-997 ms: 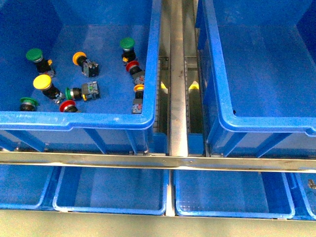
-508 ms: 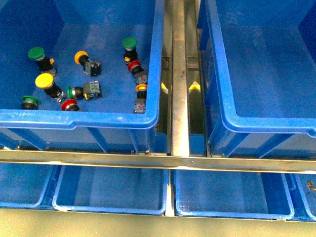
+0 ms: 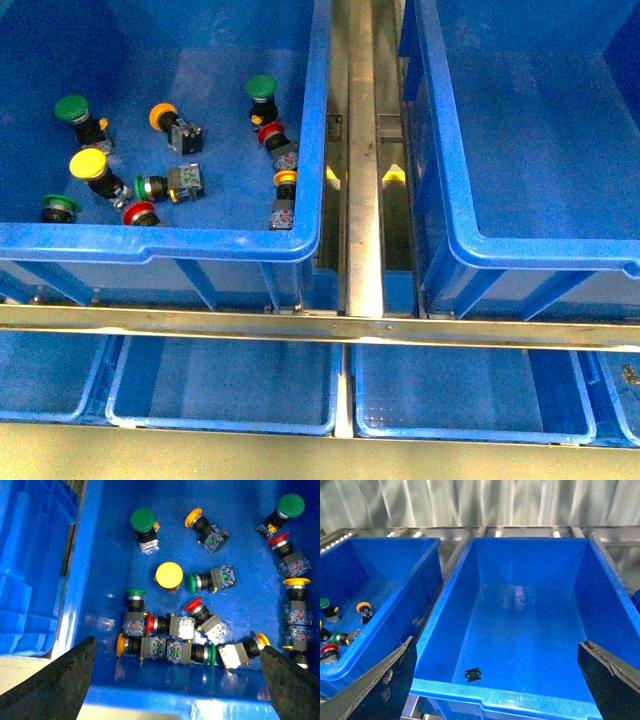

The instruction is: Pick red and yellow buttons and place in box

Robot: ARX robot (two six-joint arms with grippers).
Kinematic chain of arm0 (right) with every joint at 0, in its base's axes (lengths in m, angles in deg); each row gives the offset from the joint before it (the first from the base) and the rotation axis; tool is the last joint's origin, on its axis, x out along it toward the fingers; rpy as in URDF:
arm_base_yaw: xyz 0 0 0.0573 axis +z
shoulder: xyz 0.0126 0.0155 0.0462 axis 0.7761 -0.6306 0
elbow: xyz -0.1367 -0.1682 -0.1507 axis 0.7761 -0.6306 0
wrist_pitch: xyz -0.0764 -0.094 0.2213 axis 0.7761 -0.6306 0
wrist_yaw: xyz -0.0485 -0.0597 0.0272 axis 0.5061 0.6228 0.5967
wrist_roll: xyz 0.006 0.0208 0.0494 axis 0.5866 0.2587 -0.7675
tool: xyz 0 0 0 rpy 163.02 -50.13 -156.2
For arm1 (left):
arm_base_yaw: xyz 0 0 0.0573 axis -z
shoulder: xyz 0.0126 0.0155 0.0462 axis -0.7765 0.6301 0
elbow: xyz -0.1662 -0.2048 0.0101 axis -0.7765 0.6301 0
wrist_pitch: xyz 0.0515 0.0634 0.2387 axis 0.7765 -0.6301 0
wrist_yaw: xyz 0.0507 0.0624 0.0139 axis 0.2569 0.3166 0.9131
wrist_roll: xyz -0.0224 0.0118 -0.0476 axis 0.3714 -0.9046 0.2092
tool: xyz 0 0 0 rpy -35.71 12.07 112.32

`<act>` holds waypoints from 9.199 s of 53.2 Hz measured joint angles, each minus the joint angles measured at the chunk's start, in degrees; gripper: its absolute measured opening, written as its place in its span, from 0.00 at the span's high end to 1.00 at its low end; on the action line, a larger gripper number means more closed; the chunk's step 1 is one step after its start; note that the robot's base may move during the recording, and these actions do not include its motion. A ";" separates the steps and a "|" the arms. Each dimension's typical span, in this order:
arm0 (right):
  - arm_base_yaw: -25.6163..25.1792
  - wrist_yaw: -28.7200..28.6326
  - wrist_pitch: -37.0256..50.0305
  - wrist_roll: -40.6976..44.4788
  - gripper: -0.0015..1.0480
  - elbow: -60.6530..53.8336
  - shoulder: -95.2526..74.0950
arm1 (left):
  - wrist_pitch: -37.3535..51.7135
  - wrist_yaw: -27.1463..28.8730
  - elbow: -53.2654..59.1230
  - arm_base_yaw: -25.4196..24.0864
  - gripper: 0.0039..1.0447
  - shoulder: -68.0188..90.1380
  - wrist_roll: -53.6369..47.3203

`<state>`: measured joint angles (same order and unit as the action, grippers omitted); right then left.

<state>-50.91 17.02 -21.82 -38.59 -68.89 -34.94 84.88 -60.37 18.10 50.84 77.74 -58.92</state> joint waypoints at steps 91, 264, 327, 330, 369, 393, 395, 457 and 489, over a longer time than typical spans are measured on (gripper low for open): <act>0.00 0.00 0.00 0.00 0.07 0.00 0.00 | -1.60 1.68 -36.50 0.02 0.07 51.47 -4.92; 2.58 8.81 0.44 17.27 0.06 7.78 -25.81 | 19.82 -15.63 -30.97 36.74 0.67 31.71 69.59; 11.17 10.29 60.85 44.11 0.06 31.89 -98.14 | 19.65 -15.15 -32.48 35.54 0.68 32.81 71.60; 11.04 10.29 61.68 44.52 0.06 31.91 -98.31 | 19.80 -15.17 -32.48 35.50 0.68 32.81 72.41; 7.52 8.83 71.91 43.76 0.06 24.24 -97.07 | 18.80 -15.23 -33.46 33.90 0.68 33.24 73.00; 10.88 11.23 73.37 43.74 0.06 28.46 -102.73 | 18.67 -15.17 -33.46 34.67 0.68 33.24 73.53; 10.88 11.50 73.40 43.71 0.06 29.22 -103.32 | 18.67 -15.19 -33.46 34.67 0.68 33.24 73.55; 9.79 12.81 75.60 41.13 0.69 32.96 -108.04 | 17.70 -15.23 -33.55 34.82 0.68 32.85 74.55; 9.79 11.98 76.11 40.79 0.70 30.86 -107.12 | 16.02 -12.74 -33.75 34.97 0.06 32.70 69.79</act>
<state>-41.12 28.99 54.29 2.19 -38.03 -142.07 100.90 -73.12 -15.65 85.81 110.44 10.87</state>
